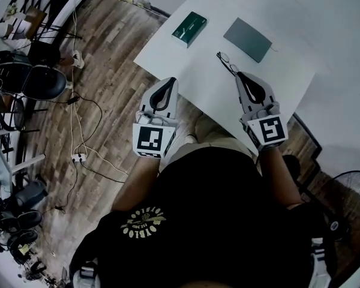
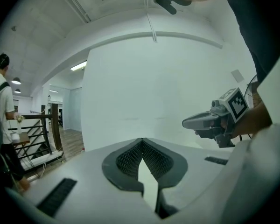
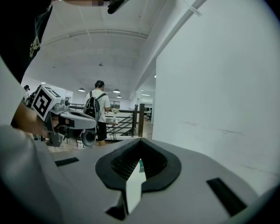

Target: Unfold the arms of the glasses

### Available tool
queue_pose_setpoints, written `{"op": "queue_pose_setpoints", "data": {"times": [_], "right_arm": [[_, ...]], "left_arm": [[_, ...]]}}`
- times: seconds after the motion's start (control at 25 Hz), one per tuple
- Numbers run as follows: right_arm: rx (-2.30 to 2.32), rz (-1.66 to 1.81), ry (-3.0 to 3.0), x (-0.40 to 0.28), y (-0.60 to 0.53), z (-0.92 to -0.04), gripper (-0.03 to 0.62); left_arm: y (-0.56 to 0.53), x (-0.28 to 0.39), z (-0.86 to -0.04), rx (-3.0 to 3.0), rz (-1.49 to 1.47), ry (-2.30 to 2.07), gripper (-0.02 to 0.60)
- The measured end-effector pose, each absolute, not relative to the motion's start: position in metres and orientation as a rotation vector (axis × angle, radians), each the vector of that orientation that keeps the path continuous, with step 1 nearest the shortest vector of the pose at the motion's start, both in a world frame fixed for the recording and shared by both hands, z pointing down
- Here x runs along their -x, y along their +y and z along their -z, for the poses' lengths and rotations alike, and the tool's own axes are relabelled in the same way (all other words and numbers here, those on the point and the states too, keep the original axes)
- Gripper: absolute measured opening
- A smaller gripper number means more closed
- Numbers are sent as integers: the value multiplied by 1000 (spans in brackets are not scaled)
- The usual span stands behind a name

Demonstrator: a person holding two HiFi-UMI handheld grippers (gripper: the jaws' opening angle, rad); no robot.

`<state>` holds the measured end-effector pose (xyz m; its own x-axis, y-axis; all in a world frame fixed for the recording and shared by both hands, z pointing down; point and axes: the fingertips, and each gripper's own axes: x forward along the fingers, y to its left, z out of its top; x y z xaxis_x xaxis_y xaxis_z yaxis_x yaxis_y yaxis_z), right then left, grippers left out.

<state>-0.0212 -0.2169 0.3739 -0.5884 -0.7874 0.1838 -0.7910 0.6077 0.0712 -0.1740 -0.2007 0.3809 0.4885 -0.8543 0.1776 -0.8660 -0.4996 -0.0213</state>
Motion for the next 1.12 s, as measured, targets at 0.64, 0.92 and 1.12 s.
{"op": "queue_pose_setpoints", "data": {"times": [0.64, 0.92, 1.12], "right_arm": [[-1305, -136, -2533, -1, -253, -439, 0], [-1292, -191, -2465, -11, -269, -484, 0], [-1266, -244, -2454, -7, -283, -503, 0]], "left_arm": [[-242, 143, -430, -2629, -317, -1429, 6], [-250, 134, -461, -2600, -343, -1397, 6], [-261, 125, -480, -2572, -355, -1358, 6]]}}
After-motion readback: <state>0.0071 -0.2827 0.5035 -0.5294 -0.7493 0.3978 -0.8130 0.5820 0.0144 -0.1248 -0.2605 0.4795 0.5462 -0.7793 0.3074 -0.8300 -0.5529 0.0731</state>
